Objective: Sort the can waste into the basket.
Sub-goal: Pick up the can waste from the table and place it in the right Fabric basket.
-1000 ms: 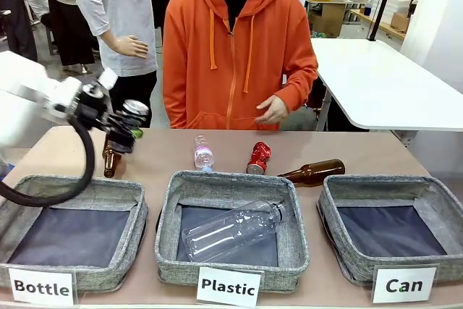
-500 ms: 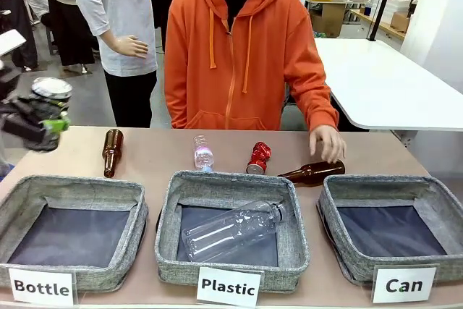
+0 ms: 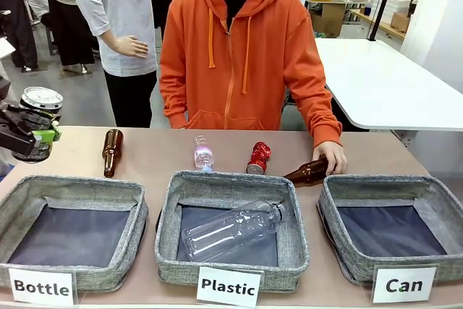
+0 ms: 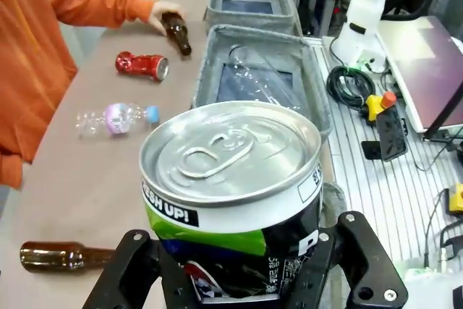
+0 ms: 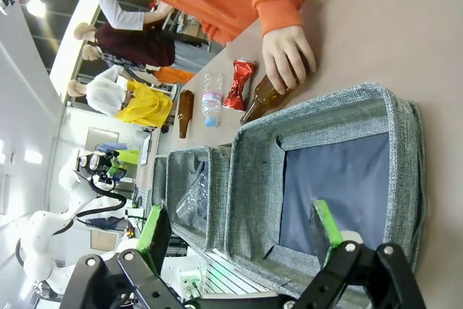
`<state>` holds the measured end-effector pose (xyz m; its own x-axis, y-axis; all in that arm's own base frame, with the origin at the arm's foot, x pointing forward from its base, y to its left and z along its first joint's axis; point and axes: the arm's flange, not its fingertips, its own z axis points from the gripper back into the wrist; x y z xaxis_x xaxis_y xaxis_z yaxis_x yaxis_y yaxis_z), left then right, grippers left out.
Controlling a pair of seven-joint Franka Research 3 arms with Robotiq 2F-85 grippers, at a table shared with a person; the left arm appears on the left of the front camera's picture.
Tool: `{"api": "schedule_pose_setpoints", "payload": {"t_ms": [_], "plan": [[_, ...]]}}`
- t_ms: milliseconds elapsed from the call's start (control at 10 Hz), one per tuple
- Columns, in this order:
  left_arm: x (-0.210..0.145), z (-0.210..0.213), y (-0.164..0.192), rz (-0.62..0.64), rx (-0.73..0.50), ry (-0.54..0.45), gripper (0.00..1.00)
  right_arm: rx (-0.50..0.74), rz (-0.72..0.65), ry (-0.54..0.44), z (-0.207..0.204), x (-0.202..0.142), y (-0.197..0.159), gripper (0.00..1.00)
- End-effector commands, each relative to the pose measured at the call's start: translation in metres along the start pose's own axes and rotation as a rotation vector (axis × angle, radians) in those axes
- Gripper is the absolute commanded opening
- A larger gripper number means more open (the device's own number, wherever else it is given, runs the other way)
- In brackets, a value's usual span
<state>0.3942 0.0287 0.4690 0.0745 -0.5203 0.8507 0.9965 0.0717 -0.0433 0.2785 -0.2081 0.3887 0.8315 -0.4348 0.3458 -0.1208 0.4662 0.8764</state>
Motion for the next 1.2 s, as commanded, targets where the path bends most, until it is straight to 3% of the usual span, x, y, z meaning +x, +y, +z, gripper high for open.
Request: {"api": "schedule_pose_setpoints", "payload": {"t_ms": [0,100,200,300,500,700,900,1100], "plan": [[-0.002,-0.001,-0.005,-0.002,-0.002,-0.001,0.00,0.000,0.000,0.000,0.000,0.000,0.000,1.00],[0.032,-0.032,-0.009,0.054,-0.051,-0.047,0.00,0.026,-0.042,-0.066,0.022,0.008,0.016,1.00],[0.070,-0.068,-0.022,0.037,-0.097,-0.022,0.00,0.002,-0.025,-0.054,0.032,0.008,0.024,1.00],[0.106,-0.098,-0.028,0.106,-0.046,-0.053,0.00,-0.002,-0.041,-0.018,0.038,0.008,0.027,1.00],[0.154,-0.165,-0.065,0.108,-0.125,0.024,0.00,-0.079,-0.049,-0.006,0.062,0.002,0.020,1.00],[0.210,-0.235,-0.097,0.148,-0.086,0.015,0.00,-0.036,-0.079,-0.024,0.085,0.010,0.016,1.00],[0.278,-0.337,-0.120,-0.043,-0.060,0.085,0.00,-0.012,-0.080,0.009,0.105,0.000,0.021,1.00],[0.331,-0.439,-0.110,-0.146,0.069,0.082,0.00,0.004,-0.049,0.038,0.123,-0.024,0.025,1.00]]}}
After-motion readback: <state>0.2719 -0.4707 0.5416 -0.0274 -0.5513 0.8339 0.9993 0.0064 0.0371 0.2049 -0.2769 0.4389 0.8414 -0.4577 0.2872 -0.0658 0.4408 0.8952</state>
